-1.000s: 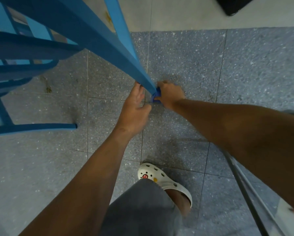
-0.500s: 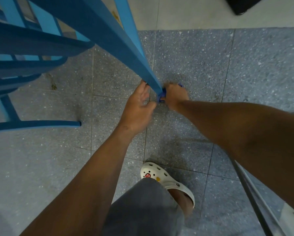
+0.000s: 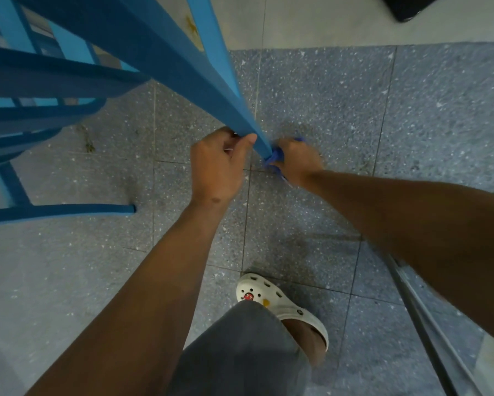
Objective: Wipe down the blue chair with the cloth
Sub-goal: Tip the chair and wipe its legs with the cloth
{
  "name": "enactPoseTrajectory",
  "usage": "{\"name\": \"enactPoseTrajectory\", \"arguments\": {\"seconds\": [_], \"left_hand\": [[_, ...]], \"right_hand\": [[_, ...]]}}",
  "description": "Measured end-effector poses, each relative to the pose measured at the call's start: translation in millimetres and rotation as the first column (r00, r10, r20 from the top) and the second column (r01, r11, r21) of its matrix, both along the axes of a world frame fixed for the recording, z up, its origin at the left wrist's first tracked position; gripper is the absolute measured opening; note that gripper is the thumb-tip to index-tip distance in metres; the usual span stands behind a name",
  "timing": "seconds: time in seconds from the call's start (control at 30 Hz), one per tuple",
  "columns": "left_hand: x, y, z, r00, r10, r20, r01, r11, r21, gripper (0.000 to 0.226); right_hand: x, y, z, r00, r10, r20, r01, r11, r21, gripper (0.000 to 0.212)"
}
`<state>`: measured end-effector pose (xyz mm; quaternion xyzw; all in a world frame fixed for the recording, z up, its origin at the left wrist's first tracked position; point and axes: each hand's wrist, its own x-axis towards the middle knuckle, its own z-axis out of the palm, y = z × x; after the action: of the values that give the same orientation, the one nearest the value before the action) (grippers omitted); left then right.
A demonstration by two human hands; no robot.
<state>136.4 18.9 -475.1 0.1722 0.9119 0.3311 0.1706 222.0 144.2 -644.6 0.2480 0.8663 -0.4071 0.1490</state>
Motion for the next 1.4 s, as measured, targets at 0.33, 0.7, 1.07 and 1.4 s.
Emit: {"name": "enactPoseTrajectory", "arguments": {"seconds": [0.33, 0.7, 1.07, 1.4], "left_hand": [[-11, -2, -1, 0.997, -0.070, 0.027, 0.071, 0.997, -0.026, 0.028], [-12, -4, 8, 0.995, -0.097, 0.038, 0.099, 0.994, -0.038, 0.026], [-3, -11, 69, 0.985, -0.128, -0.117, 0.129, 0.992, 0.003, 0.024], [28, 0, 131, 1.000, -0.003, -0.002, 0.004, 0.970, 0.243, 0.029]], "right_hand": [[-2, 1, 15, 0.993, -0.104, -0.055, 0.097, 0.989, -0.116, 0.017], [-25, -7, 3, 0.962, -0.074, 0.262, 0.087, 0.995, -0.040, 0.019], [-14, -8, 106, 0.920, -0.302, -0.251, 0.183, 0.895, -0.407, 0.026], [-28, 22, 255, 0.891, -0.095, -0.444, 0.009, 0.981, -0.192, 0.033]]}}
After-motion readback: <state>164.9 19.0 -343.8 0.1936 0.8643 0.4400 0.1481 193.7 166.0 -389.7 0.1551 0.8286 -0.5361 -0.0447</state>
